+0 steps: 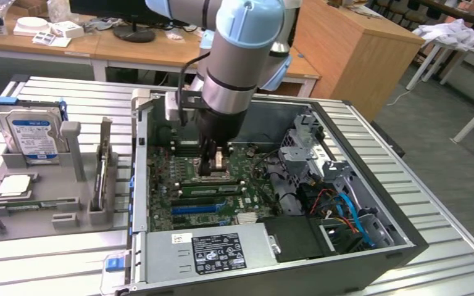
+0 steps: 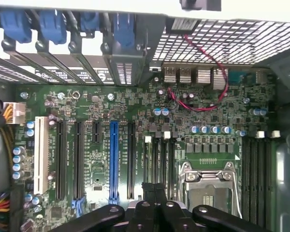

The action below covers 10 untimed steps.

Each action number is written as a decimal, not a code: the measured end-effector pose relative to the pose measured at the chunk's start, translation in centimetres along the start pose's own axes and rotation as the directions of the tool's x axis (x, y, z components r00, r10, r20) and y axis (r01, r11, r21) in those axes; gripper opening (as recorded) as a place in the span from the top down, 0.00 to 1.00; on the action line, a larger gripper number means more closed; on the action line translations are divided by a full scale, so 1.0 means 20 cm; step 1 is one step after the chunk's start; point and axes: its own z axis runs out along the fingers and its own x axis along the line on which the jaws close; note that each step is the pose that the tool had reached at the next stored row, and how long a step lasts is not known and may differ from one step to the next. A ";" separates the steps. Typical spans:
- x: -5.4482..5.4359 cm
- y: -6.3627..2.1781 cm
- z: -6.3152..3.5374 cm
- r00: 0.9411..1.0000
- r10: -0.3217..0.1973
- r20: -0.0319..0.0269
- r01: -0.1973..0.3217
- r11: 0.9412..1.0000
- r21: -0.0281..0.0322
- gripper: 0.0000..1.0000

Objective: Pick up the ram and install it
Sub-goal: 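Press down the ram until it locks into place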

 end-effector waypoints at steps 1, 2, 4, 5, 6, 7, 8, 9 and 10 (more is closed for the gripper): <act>0.00 0.000 -0.010 1.000 0.000 0.000 0.000 1.000 0.000 0.89; 0.00 0.000 -0.020 1.000 0.000 0.000 0.000 1.000 0.000 0.89; 0.00 0.001 -0.038 1.000 0.000 0.000 0.000 1.000 0.000 0.89; 0.00 0.001 -0.046 1.000 0.000 0.000 0.000 1.000 0.000 0.89; 0.00 0.001 -0.054 1.000 0.000 0.000 0.000 1.000 0.000 0.89; 0.00 0.002 -0.063 1.000 0.000 0.000 0.000 1.000 0.000 0.89; -0.01 0.002 -0.072 1.000 0.000 0.000 0.000 1.000 0.000 0.89; -0.01 0.002 -0.079 1.000 0.000 0.000 0.000 1.000 0.000 0.89; -0.01 0.002 -0.087 1.000 0.000 -0.001 0.000 1.000 0.000 0.89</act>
